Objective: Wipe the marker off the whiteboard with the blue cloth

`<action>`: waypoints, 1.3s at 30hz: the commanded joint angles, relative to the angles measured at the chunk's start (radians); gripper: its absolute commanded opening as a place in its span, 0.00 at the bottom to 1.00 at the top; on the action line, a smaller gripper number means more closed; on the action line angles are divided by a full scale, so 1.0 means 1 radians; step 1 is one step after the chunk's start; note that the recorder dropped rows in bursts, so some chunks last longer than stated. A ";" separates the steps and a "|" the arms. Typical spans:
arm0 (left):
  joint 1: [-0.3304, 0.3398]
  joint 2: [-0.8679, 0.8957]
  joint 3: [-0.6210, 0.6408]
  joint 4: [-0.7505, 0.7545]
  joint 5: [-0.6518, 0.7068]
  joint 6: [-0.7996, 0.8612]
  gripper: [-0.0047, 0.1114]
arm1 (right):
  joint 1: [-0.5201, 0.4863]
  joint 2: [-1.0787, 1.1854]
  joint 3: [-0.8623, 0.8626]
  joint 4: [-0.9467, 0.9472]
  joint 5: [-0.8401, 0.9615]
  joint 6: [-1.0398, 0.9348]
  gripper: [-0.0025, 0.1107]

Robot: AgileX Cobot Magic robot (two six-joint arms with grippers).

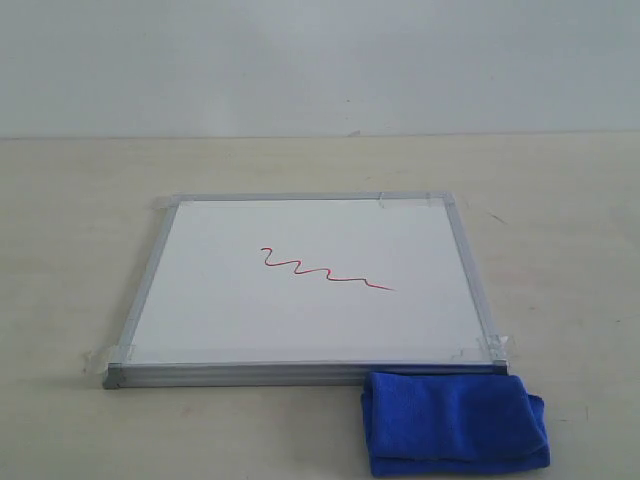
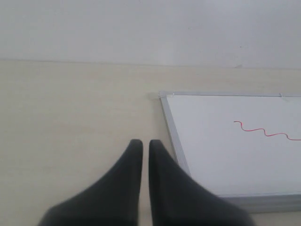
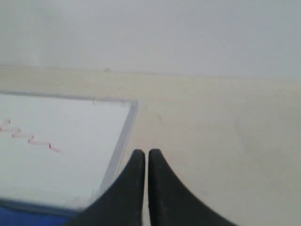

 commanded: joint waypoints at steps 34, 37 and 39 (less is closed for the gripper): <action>0.003 -0.003 0.003 0.001 -0.007 0.002 0.08 | 0.002 0.800 -0.583 0.480 0.403 -0.424 0.02; 0.003 -0.003 0.003 0.001 -0.007 0.002 0.08 | 0.002 0.887 -0.625 0.588 0.530 -0.566 0.02; 0.003 -0.003 0.003 0.001 -0.007 0.002 0.08 | 0.002 0.934 -0.658 0.614 0.586 -0.601 0.02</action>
